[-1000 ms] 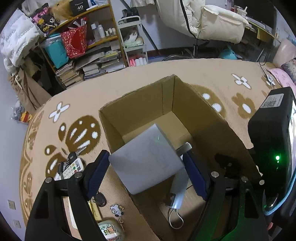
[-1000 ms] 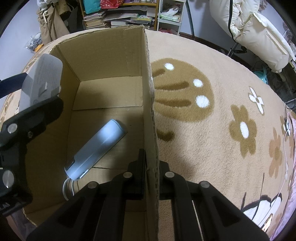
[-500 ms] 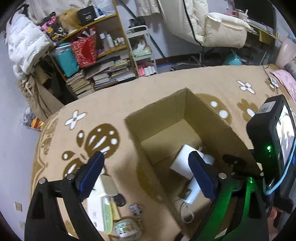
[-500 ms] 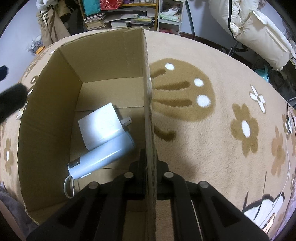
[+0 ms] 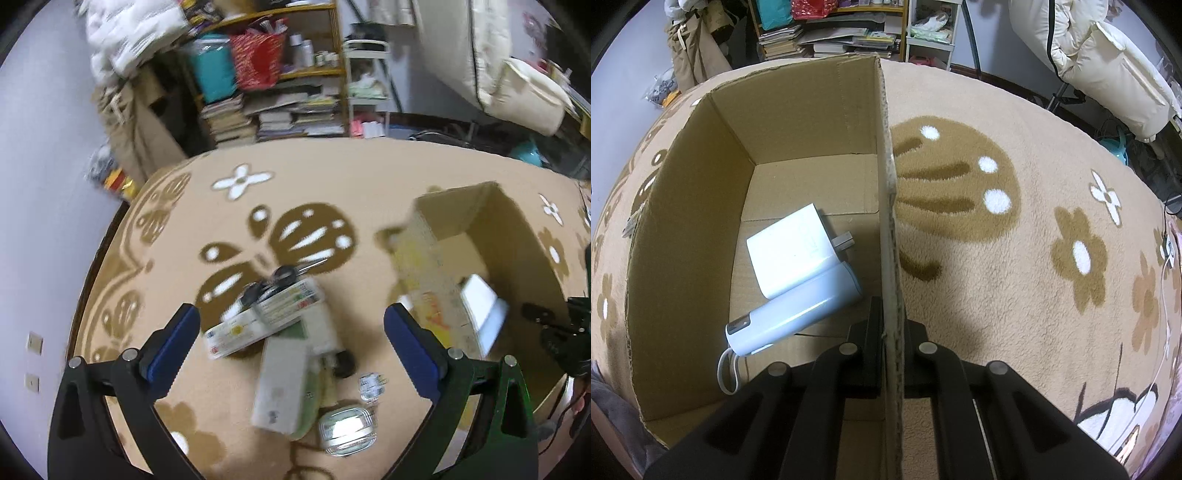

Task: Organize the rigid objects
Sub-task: 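Move the left tool back to the pile toward the white router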

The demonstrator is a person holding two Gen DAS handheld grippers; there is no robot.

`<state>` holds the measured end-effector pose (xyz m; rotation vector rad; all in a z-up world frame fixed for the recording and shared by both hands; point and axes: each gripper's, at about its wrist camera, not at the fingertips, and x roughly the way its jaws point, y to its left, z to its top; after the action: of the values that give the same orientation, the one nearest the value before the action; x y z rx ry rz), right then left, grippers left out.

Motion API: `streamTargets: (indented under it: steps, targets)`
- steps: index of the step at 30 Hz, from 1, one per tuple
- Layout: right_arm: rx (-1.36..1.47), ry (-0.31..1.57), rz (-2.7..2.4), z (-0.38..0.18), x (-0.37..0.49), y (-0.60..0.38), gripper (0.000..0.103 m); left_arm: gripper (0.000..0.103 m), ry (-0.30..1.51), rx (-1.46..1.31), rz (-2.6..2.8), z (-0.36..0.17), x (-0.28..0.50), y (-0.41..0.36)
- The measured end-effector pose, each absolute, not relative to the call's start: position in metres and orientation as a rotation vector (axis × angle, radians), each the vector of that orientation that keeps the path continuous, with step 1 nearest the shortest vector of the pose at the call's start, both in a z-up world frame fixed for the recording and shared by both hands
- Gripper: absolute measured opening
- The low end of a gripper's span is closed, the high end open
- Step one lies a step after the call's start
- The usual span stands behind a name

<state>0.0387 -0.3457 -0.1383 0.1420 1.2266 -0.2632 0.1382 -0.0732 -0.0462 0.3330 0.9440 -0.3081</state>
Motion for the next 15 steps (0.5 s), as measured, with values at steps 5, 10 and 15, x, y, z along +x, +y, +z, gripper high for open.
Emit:
streamTargets:
  steps: [5, 10, 15]
  targets:
    - [0.142, 1.227, -0.263, -0.138, 0.039, -0.346, 0.006, 0.099, 0.980, 0.315, -0.266, -0.052, 0.145, -0.046]
    - [0.142, 1.227, -0.263, -0.138, 0.039, -0.346, 0.006, 0.099, 1.052, 0.310, -0.279, -0.072, 0.141, -0.038]
    - [0.141, 1.227, -0.263, -0.138, 0.039, -0.346, 0.006, 0.099, 1.118, 0.329, -0.299, -0.096, 0.139, -0.037]
